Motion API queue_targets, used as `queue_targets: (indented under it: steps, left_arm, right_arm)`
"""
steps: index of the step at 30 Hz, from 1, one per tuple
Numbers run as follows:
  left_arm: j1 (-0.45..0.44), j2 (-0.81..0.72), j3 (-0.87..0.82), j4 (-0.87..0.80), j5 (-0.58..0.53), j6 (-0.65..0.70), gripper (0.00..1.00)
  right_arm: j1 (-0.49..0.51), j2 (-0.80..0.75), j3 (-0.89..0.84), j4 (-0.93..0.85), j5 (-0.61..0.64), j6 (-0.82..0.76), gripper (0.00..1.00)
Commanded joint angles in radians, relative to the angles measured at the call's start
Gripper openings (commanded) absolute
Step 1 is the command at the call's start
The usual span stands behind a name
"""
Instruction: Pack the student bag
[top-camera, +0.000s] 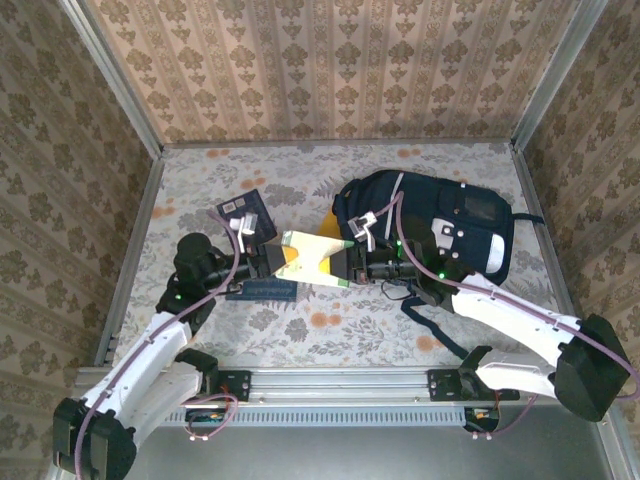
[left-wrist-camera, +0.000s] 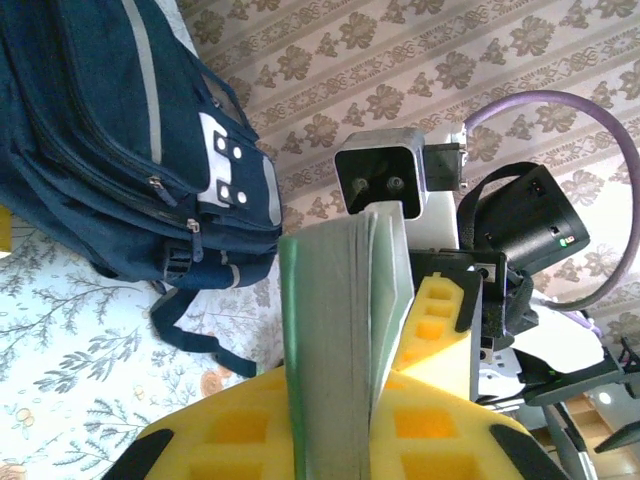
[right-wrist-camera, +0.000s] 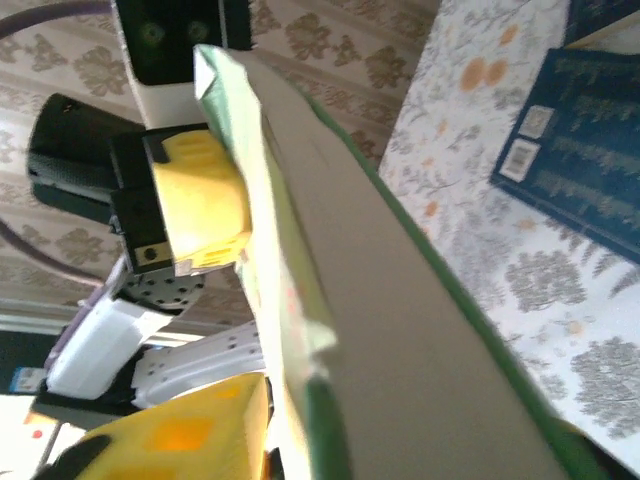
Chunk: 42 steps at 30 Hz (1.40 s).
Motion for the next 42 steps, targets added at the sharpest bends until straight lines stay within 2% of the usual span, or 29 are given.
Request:
queue_targets:
  steps: [1,3,5,7,9,13,23,29,33,38,40,42]
  left_arm:
    - [0.040,-0.051,0.064,-0.168,-0.039,0.119,0.00]
    - [0.075,-0.073,0.120,-0.358,-0.101,0.225,0.00]
    - [0.106,-0.074,0.179,-0.512,-0.165,0.313,0.00]
    - [0.128,-0.067,0.208,-0.561,-0.178,0.349,0.00]
    - [0.143,-0.069,0.221,-0.581,-0.192,0.366,0.00]
    - [0.158,-0.068,0.242,-0.645,-0.261,0.448,0.00]
    - [0.209,-0.060,0.201,-0.610,-0.225,0.465,0.00]
    - [0.212,-0.045,0.194,-0.594,-0.208,0.457,0.00]
    - [0.211,-0.048,0.186,-0.582,-0.200,0.451,0.00]
    - [0.209,-0.044,0.183,-0.577,-0.195,0.449,0.00]
    - [0.209,-0.043,0.182,-0.574,-0.196,0.448,0.00]
    - [0.209,-0.041,0.181,-0.572,-0.195,0.446,0.00]
  right_arm:
    - [-0.027,-0.063,0.064,-0.259,0.203,-0.137,0.53]
    - [-0.045,-0.092,0.095,-0.408,0.386,-0.204,0.58]
    - [-0.055,-0.097,0.132,-0.548,0.677,-0.180,0.58]
    - [-0.082,-0.073,0.173,-0.610,0.809,-0.175,0.54]
    - [-0.116,-0.027,0.216,-0.651,0.867,-0.175,0.54]
    - [-0.202,0.078,0.296,-0.661,0.869,-0.194,0.53]
    - [-0.354,0.349,0.497,-0.624,0.763,-0.274,0.59]
    - [-0.384,0.489,0.581,-0.630,0.737,-0.254,0.58]
    - [-0.394,0.562,0.608,-0.581,0.640,-0.251,0.51]
    - [-0.386,0.620,0.631,-0.560,0.622,-0.245,0.44]
    - [-0.387,0.641,0.631,-0.551,0.605,-0.246,0.38]
    - [-0.387,0.659,0.633,-0.542,0.573,-0.256,0.24]
